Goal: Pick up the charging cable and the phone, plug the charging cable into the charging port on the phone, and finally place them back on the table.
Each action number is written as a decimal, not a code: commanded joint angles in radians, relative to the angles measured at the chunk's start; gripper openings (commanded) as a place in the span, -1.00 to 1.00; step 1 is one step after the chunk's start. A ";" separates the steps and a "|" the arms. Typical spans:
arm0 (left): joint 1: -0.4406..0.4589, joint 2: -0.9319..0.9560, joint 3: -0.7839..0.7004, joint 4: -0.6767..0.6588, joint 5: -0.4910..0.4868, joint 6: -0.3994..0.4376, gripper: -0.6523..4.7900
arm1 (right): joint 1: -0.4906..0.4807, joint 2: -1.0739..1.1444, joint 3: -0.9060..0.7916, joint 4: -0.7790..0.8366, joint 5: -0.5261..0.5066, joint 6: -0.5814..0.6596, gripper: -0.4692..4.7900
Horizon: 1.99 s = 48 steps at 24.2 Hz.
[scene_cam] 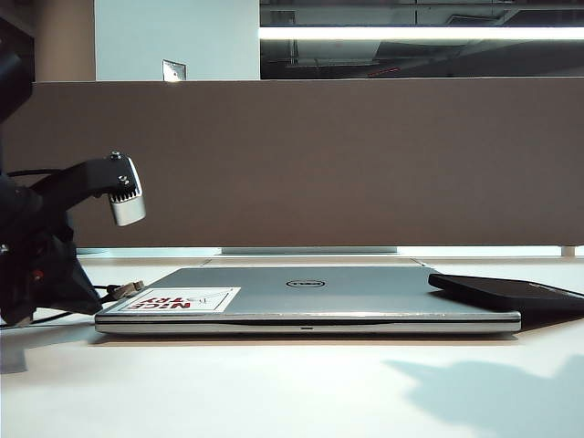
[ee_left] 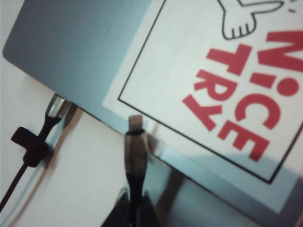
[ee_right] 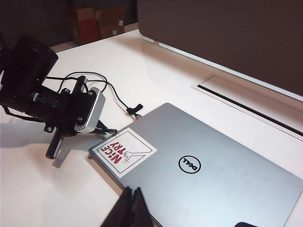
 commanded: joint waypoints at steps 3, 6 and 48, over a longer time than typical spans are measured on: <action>0.000 -0.003 0.002 -0.003 0.004 -0.003 -0.78 | -0.001 0.000 0.004 0.025 0.002 -0.002 -0.86; 0.000 -0.008 0.010 -0.013 0.004 -0.040 -0.78 | -0.001 0.000 0.004 0.024 0.002 -0.002 -0.86; -0.248 -0.369 0.108 -0.228 0.004 -1.005 -0.78 | -0.742 0.283 -0.004 -0.148 -0.433 0.722 -0.82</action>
